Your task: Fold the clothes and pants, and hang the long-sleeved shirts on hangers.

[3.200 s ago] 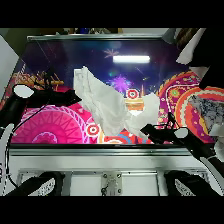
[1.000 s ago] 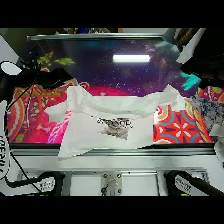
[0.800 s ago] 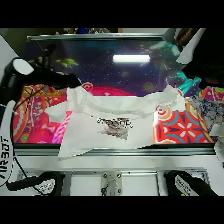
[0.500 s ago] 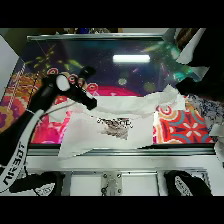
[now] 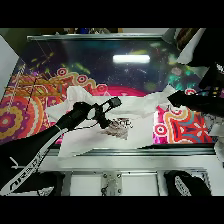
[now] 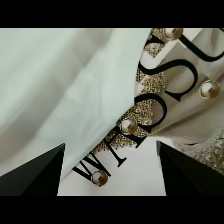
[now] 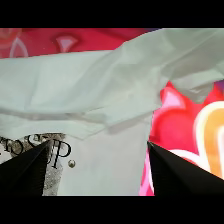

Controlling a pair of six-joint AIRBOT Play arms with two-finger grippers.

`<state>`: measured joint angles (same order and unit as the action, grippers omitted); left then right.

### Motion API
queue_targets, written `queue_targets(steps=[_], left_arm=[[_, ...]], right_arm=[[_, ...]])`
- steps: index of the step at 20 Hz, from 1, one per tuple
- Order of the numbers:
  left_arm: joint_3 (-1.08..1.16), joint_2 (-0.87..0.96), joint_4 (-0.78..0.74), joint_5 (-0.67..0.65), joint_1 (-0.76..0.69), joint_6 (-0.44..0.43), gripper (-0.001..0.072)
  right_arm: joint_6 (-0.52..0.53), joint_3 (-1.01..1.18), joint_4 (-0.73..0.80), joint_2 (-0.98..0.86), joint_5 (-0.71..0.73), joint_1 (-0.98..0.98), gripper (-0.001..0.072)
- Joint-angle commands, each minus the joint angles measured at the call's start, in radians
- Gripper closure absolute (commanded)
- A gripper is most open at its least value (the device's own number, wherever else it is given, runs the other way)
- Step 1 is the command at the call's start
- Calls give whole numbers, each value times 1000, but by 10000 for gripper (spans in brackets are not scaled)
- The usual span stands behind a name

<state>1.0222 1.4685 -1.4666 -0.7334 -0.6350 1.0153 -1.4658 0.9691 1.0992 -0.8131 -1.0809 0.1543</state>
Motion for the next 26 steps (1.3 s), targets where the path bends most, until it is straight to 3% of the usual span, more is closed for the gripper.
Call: queue_targets(steps=[1, 23, 24, 26], left_arm=[[-14, 36, -4, 56, 6, -13, 86], [-14, 100, 2, 142, 14, 71, 87], [-14, 90, 1, 143, 14, 85, 205], [-14, 62, 0, 156, 16, 85, 645]], right_arm=[[-4, -7, -35, 2, -1, -1, 55], [-4, -9, -49, 2, -1, -1, 55], [-4, -10, -49, 2, -1, -1, 55], [-3, -10, -49, 2, -1, -1, 55]])
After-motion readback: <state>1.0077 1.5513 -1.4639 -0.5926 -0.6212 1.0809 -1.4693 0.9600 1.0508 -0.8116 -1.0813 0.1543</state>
